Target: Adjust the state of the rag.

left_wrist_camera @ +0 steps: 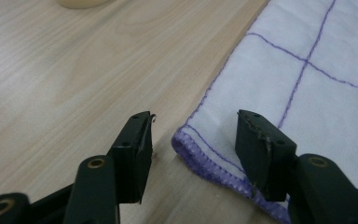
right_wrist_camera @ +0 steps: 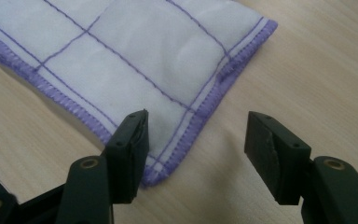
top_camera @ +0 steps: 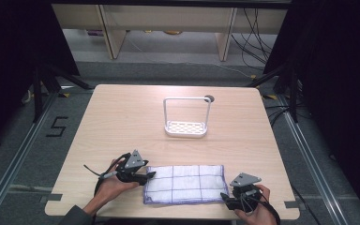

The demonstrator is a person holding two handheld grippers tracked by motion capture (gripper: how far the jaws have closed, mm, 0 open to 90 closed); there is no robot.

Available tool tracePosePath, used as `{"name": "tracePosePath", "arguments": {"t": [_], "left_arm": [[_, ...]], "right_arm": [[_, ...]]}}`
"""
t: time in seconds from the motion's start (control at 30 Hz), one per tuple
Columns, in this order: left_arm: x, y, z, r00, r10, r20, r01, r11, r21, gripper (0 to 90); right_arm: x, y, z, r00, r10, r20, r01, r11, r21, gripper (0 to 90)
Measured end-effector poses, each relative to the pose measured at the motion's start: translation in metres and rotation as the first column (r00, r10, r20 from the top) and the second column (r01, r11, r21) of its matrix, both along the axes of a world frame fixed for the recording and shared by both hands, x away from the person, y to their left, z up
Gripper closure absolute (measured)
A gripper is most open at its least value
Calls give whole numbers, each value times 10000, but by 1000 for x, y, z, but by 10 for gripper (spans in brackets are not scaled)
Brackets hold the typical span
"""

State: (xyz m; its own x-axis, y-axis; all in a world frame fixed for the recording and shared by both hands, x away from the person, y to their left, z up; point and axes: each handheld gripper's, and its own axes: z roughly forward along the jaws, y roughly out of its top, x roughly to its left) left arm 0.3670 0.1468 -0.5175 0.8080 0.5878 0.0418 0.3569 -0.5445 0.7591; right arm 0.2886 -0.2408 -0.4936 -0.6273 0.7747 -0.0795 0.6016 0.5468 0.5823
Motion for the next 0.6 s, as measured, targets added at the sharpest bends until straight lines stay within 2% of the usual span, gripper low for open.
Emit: {"name": "tracePosePath", "arguments": {"t": [0.07,0.13,0.23,0.27,0.33,0.37,0.43,0.47,0.53,0.57,0.6], "left_arm": [[-3,-1,-1,9999,110,-22,-110,9999,-62,472],[-3,-1,0,10000,59,37,-59,9999,83,479],[-3,-2,0,9998,-65,185,60,9997,247,491],[-4,-3,0,9999,-70,114,68,9998,182,502],[-3,-2,0,9999,-135,-68,136,9998,177,511],[-3,-2,-1,9999,17,-120,-17,10000,-11,517],[-3,-2,-1,9999,-65,-127,65,10000,-72,532],[-3,-2,-1,9999,-130,-70,130,9999,13,547],[-4,-2,-1,9998,-176,-33,176,9998,39,571],[-5,-3,-1,9999,-123,-76,123,9999,0,571],[-6,-4,0,9998,-184,-71,184,9998,124,611]], "right_arm": [[-1,1,0,9999,-130,-112,130,9999,3,410],[0,-1,0,10000,-91,-25,91,10000,-23,410],[-1,-1,2,9997,-170,-150,171,9998,65,411],[-2,-1,5,9997,-189,124,187,9997,185,402],[-3,0,7,9997,-200,127,195,9991,382,397],[-4,1,7,9999,-166,23,165,9992,359,395],[-4,4,4,9995,-228,-200,236,9989,398,392],[-3,4,2,9998,-84,-180,89,9996,276,394],[-4,5,0,9988,-299,-381,305,9994,144,393],[-4,5,0,9988,-299,-381,305,9994,144,393],[-4,4,-2,9974,-499,-528,517,9981,329,403]]}}
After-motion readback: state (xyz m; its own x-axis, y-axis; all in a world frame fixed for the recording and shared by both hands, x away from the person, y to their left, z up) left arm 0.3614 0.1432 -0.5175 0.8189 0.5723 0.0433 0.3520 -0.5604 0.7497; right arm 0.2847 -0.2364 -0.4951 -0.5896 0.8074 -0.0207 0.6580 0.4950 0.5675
